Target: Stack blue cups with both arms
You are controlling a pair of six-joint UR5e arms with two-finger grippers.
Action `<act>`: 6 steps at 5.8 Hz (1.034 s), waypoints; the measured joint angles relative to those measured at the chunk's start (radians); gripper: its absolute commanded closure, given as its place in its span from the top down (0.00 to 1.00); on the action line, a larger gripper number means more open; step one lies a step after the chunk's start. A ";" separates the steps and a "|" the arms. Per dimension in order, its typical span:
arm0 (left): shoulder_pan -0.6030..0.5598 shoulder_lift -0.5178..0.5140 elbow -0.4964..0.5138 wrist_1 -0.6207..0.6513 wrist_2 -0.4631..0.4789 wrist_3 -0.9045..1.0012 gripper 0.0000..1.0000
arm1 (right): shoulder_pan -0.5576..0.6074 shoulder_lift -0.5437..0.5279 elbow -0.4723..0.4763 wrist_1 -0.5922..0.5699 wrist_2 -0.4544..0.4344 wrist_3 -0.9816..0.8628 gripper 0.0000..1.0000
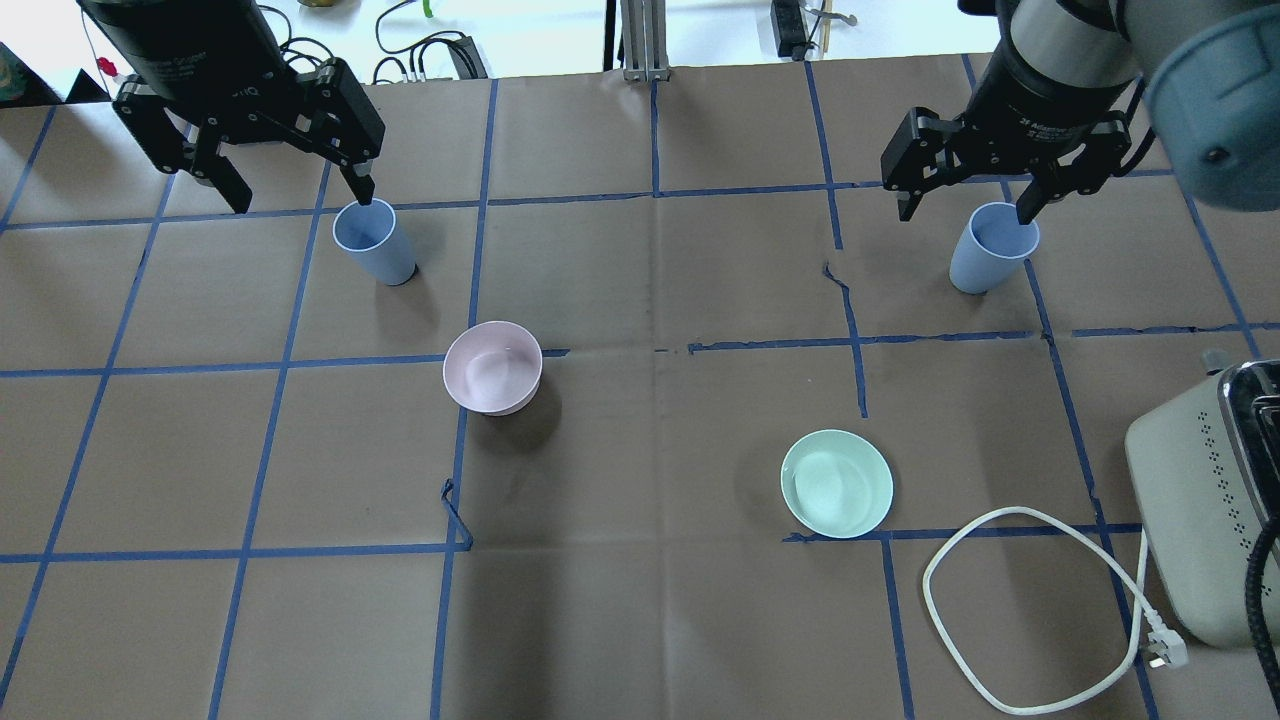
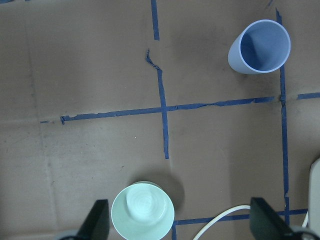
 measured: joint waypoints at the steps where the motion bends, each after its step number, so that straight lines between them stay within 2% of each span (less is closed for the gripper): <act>1: 0.000 0.000 0.000 0.000 -0.001 0.000 0.99 | 0.000 0.000 0.002 0.001 -0.001 0.001 1.00; 6: 0.001 0.000 0.000 -0.001 -0.001 0.008 0.99 | 0.000 -0.003 0.012 0.005 -0.001 0.001 1.00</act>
